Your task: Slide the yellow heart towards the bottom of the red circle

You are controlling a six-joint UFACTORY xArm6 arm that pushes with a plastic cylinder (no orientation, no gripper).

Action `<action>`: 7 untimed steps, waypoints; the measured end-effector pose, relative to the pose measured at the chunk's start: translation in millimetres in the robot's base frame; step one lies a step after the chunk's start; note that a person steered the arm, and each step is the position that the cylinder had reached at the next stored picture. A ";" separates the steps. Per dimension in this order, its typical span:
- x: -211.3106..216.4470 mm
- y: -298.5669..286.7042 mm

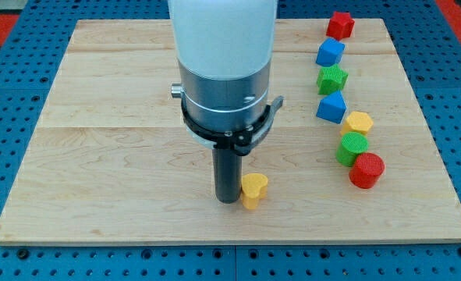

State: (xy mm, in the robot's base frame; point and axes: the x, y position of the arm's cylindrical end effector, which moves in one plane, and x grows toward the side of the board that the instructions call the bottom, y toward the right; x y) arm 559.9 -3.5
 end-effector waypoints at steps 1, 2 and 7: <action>1.6 15.3; 1.6 35.3; -9.2 38.5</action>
State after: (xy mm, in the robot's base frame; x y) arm 550.6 35.0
